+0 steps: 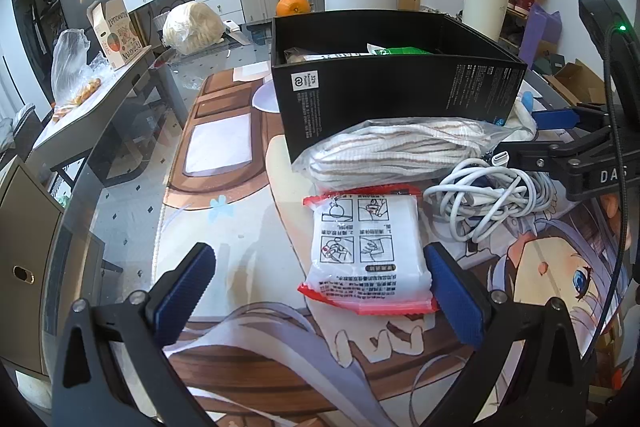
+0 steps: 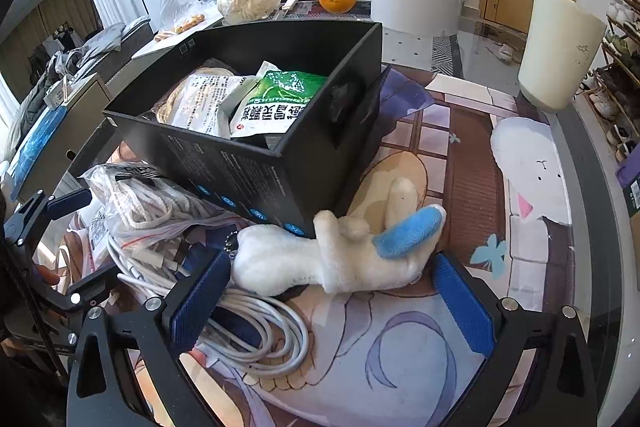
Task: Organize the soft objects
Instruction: 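Grasp the red-edged white packet with the left gripper while the right gripper grasps the white plush bunny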
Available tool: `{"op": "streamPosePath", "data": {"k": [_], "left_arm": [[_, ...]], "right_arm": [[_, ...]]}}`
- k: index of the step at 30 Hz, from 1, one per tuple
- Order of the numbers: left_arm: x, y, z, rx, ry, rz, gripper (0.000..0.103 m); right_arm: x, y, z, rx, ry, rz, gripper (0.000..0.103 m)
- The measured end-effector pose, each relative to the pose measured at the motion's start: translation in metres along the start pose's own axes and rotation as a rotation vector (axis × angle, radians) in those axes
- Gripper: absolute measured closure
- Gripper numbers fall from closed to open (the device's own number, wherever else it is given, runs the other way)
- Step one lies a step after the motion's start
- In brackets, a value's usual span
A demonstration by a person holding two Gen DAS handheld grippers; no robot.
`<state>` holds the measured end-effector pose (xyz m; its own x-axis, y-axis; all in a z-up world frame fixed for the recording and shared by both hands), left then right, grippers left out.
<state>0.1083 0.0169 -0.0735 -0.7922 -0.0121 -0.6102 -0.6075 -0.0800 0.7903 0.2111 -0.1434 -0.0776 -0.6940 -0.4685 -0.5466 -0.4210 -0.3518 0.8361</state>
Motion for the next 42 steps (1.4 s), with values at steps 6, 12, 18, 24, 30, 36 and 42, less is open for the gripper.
{"op": "streamPosePath", "data": {"k": [6,12,18,24,30,36,42], "left_arm": [[0.001,0.0,-0.001,-0.005,-0.004,0.002,0.0],[0.001,0.0,-0.001,-0.002,-0.003,0.002,0.0],[0.002,-0.001,-0.003,0.0,-0.003,0.003,0.0],[0.002,-0.001,-0.003,0.001,-0.004,0.004,0.0],[0.002,0.001,-0.006,0.031,-0.016,-0.004,0.003],[0.003,0.004,-0.006,0.093,-0.008,-0.024,0.038],[0.007,0.012,-0.009,0.123,-0.018,-0.062,0.056]], "right_arm": [[-0.001,-0.006,0.0,0.014,0.016,0.011,0.001],[-0.001,-0.008,0.001,0.043,0.029,0.013,0.001],[0.001,-0.007,-0.001,0.078,0.045,0.008,0.013],[0.007,0.001,-0.008,0.07,0.041,-0.001,0.021],[0.008,0.005,-0.011,0.054,0.034,-0.006,0.021],[0.007,0.019,-0.012,0.033,0.034,-0.041,0.021],[0.006,0.027,-0.013,0.032,0.034,-0.059,0.021]]}}
Point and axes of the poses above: each gripper's, at about its wrist camera, not at the fingertips, and y roughly against the way its jaws point, z to its left, x to its underside, the point moved 7 cm from there along -y, roughly the way its jaws point, and after that the axes turned 2 degrees about z, right-handed, at the moved point
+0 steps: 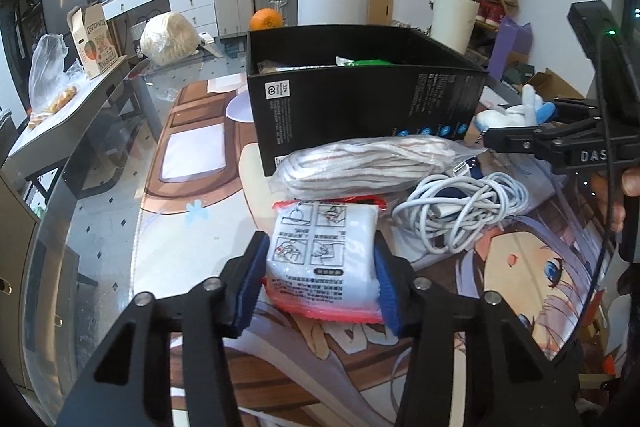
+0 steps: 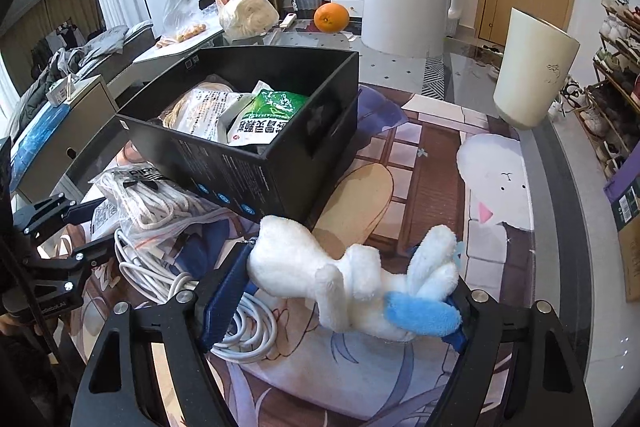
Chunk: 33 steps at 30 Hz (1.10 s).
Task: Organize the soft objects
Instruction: 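Grasp the red-edged white packet with the left gripper while the right gripper grasps the white plush bunny, then carry the white packet and plush bunny over the black box with both grippers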
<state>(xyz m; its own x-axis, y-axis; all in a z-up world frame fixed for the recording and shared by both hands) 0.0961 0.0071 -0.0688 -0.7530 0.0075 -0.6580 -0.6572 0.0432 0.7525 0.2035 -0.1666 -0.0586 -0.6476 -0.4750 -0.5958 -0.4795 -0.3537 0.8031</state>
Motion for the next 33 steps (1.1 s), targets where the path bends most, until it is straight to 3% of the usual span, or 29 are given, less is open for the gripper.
{"op": "streamPosePath", "data": {"k": [12,33], "left_arm": [[0.002,0.03,0.016,-0.01,0.046,-0.081,0.056],[-0.045,0.062,0.032,-0.008,0.098,-0.25,0.056]], "right_arm": [[-0.002,0.011,0.001,-0.002,0.002,-0.025,0.021],[-0.034,0.062,0.018,-0.015,0.023,-0.189,0.021]]}}
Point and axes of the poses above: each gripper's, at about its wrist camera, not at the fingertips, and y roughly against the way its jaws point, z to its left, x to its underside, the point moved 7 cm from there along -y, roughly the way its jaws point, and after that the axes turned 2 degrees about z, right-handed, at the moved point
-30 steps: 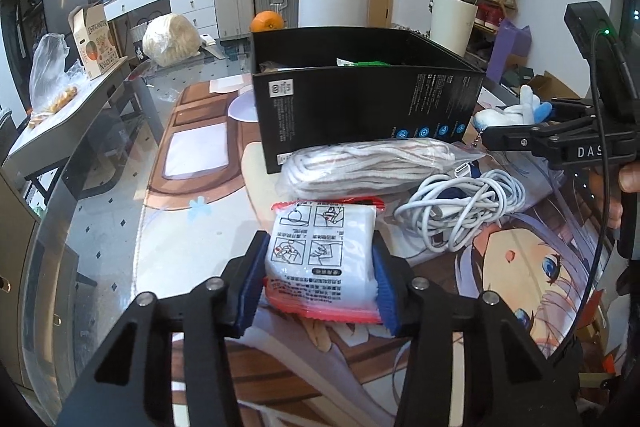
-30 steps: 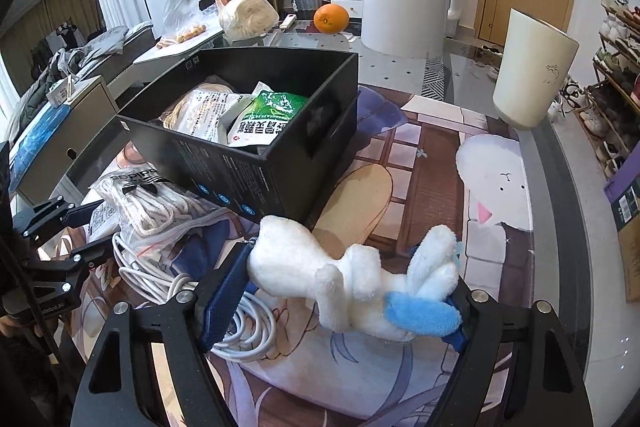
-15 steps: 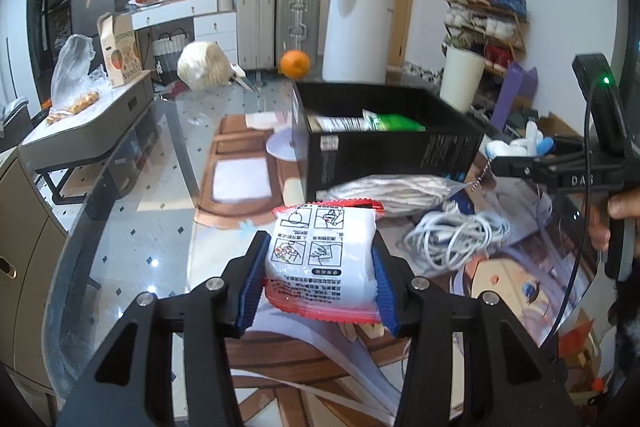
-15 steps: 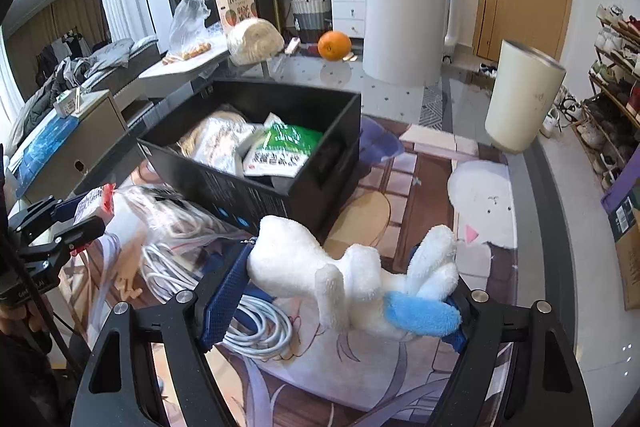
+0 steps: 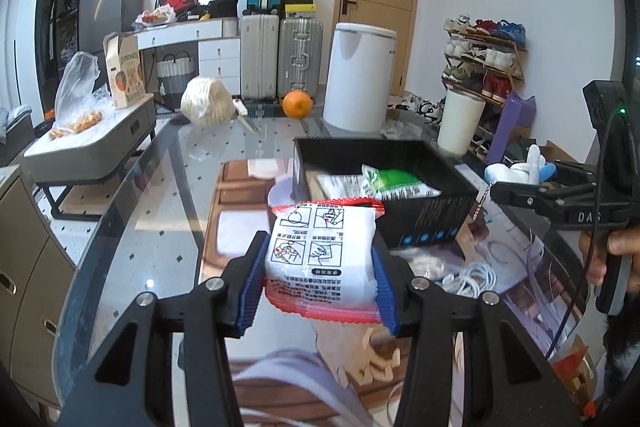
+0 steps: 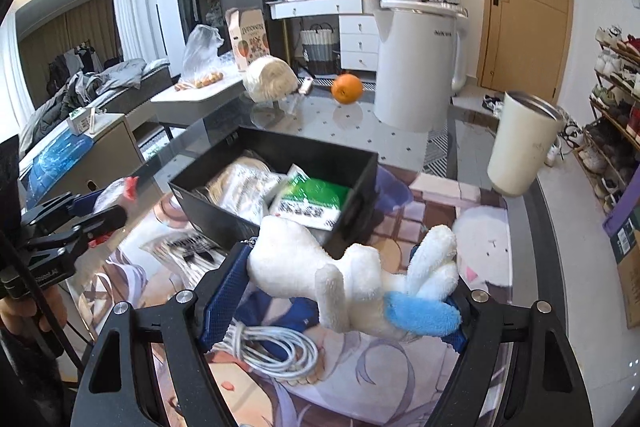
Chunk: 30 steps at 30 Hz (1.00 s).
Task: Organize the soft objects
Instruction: 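Carry the white packet and plush bunny over the black box with both grippers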
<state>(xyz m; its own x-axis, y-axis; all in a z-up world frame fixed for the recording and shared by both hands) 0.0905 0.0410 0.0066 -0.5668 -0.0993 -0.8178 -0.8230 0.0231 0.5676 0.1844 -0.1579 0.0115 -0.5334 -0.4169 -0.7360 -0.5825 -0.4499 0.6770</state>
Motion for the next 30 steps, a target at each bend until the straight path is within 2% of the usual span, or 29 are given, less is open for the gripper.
{"op": "streamPosePath", "data": {"k": [15,30], "left_arm": [[-0.048,-0.028,-0.011,0.01,-0.046,-0.036,0.056],[-0.062,-0.063,-0.011,0.015,-0.059,-0.007,0.056]], "right_arm": [[-0.042,-0.014,0.023,-0.019,0.091,-0.034,0.021],[-0.061,-0.062,0.042,-0.021,0.223,0.039,0.021]]}}
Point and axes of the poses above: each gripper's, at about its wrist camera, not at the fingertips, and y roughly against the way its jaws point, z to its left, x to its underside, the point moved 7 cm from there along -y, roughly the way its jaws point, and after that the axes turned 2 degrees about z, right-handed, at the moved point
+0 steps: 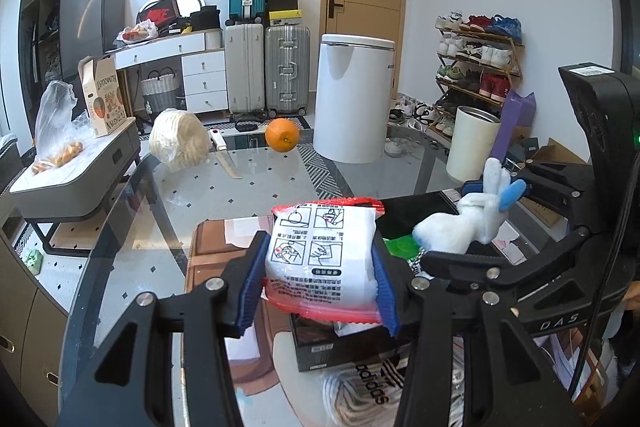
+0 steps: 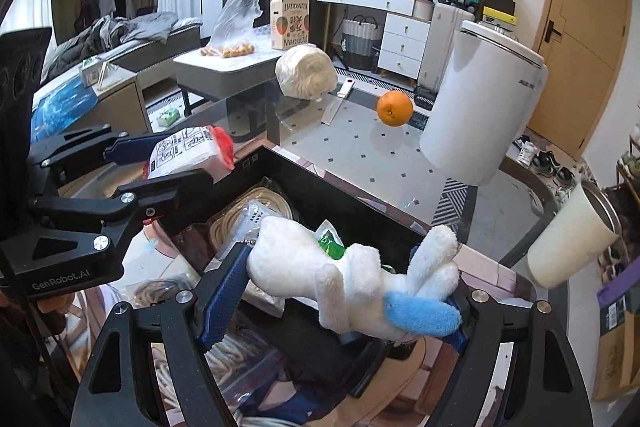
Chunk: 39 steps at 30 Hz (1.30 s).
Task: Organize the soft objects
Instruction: 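Carry the white packet and plush bunny over the black box with both grippers, then open both grippers to drop the packet and bunny into the box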
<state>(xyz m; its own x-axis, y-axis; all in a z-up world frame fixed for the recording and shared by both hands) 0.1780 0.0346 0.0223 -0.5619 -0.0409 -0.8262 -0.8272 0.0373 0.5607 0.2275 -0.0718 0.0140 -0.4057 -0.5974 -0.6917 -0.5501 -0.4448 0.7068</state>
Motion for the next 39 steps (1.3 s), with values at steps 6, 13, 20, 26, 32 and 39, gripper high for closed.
{"op": "streamPosePath", "data": {"k": [6,13,20,26,32,39], "left_arm": [[-0.001,-0.009,0.0,0.008,-0.005,0.011,0.056],[-0.003,-0.017,-0.004,0.016,-0.021,0.021,0.056],[-0.001,-0.022,-0.003,0.019,-0.025,0.034,0.056],[-0.002,-0.023,-0.004,0.026,-0.031,0.035,0.056],[-0.001,-0.029,-0.011,0.036,-0.049,0.05,0.055],[0.004,-0.039,-0.017,0.037,-0.063,0.084,0.053]], "right_arm": [[-0.003,-0.017,0.0,-0.005,0.028,0.022,0.021],[-0.006,-0.037,0.002,-0.016,0.058,0.058,0.018],[-0.004,-0.052,-0.002,-0.028,0.05,0.086,0.011],[-0.006,-0.045,-0.005,-0.011,0.056,0.058,0.005],[-0.006,-0.026,-0.011,0.013,0.053,0.019,0.004],[0.005,-0.008,-0.02,0.039,0.018,0.003,0.004]]}}
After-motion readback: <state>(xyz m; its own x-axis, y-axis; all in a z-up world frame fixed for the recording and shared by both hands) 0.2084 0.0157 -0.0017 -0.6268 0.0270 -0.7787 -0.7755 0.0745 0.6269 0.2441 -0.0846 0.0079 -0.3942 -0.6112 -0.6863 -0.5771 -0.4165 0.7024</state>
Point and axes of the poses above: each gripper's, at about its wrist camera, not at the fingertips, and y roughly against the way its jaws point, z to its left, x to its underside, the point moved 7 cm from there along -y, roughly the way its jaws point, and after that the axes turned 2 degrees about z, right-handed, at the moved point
